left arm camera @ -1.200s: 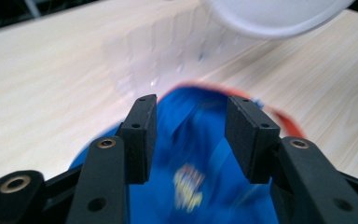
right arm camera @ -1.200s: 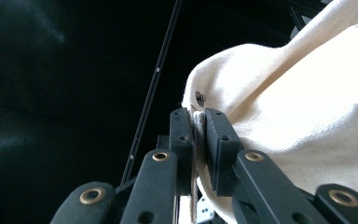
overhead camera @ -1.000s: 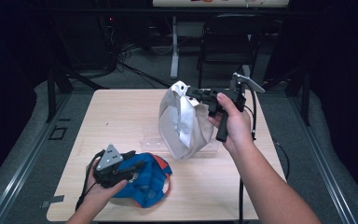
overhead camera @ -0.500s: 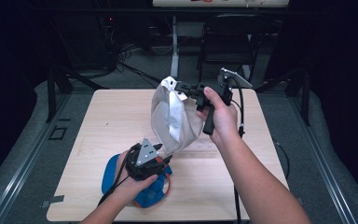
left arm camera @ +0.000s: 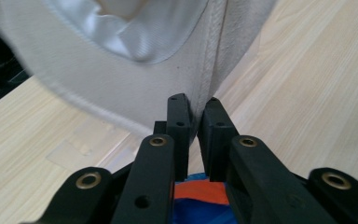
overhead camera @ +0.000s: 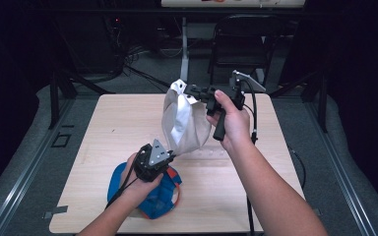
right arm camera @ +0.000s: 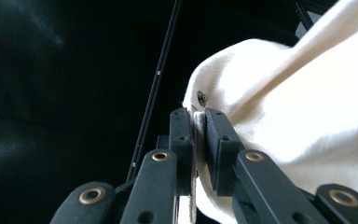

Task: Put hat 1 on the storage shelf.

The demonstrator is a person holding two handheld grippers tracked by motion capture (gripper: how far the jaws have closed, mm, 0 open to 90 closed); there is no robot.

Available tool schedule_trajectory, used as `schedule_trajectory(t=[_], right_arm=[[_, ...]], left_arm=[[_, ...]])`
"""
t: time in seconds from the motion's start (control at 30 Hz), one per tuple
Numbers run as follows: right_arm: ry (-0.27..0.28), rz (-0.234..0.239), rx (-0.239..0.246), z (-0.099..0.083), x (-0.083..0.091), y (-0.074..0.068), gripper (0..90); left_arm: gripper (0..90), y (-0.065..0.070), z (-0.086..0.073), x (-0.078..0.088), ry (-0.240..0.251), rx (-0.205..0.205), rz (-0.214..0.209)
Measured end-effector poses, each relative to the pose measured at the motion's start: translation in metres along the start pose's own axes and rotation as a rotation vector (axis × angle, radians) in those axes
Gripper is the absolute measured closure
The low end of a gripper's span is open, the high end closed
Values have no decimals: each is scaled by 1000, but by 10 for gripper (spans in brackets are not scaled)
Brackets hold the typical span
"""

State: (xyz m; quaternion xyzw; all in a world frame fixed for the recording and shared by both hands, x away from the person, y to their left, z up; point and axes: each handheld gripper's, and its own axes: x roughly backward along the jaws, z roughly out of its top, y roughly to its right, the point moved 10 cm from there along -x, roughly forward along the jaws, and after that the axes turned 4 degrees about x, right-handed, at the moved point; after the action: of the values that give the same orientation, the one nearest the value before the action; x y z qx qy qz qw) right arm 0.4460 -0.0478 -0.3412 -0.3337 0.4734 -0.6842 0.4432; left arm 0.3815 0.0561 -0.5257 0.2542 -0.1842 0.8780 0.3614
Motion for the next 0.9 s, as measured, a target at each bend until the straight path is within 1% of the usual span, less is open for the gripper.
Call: schedule_trajectory(t=[0.07,0.1,0.13,0.17,0.2,0.23,0.27,0.3,0.33,0.5,0.57,0.6,0.63,0.7,0.73,0.8,0.83,0.87,0.9], right_arm=[[7,-8,9,2,-3,-1,821],[7,-8,9,2,-3,-1,821],[5,-13,11,3,-5,-2,821],[8,-17,12,4,-6,-3,821],[2,-17,16,4,-7,-3,821],[2,-17,16,4,-7,-3,821],[10,-12,13,4,-10,-4,821],[10,-12,13,4,-10,-4,821],[4,-13,11,4,-13,-3,821],[-7,-28,21,3,-16,1,822],[-6,-35,22,3,-17,4,822],[-4,-43,21,3,-18,6,821],[-4,-43,21,3,-18,6,821],[-6,-53,22,2,-18,9,821],[-12,-57,21,1,-18,11,821],[-5,-62,12,2,-19,14,821],[-10,-63,19,1,-19,16,821],[-5,-65,8,2,-20,19,821],[-5,-65,8,2,-20,19,821]], left_arm=[[852,-8,1,4,8,6,-17],[852,-12,1,5,15,17,-24],[854,-19,1,7,18,35,-43],[854,-19,1,7,18,35,-43],[854,-27,0,9,18,46,-46],[854,-27,0,9,18,46,-46],[854,-34,-1,10,27,68,-55],[853,-34,-1,10,27,68,-55],[853,-38,-2,10,33,82,-66],[852,-40,-7,7,43,89,-78],[852,-39,-10,3,52,101,-98],[851,-37,-12,0,55,106,-124],[852,-37,-12,0,55,106,-124],[852,-34,-14,-4,56,104,-137],[852,-34,-16,-5,50,105,-143],[852,-34,-17,-8,54,110,-144],[851,-34,-18,-9,53,117,-150],[851,-36,-19,-10,61,128,-155],[850,-36,-19,-10,61,128,-155]])
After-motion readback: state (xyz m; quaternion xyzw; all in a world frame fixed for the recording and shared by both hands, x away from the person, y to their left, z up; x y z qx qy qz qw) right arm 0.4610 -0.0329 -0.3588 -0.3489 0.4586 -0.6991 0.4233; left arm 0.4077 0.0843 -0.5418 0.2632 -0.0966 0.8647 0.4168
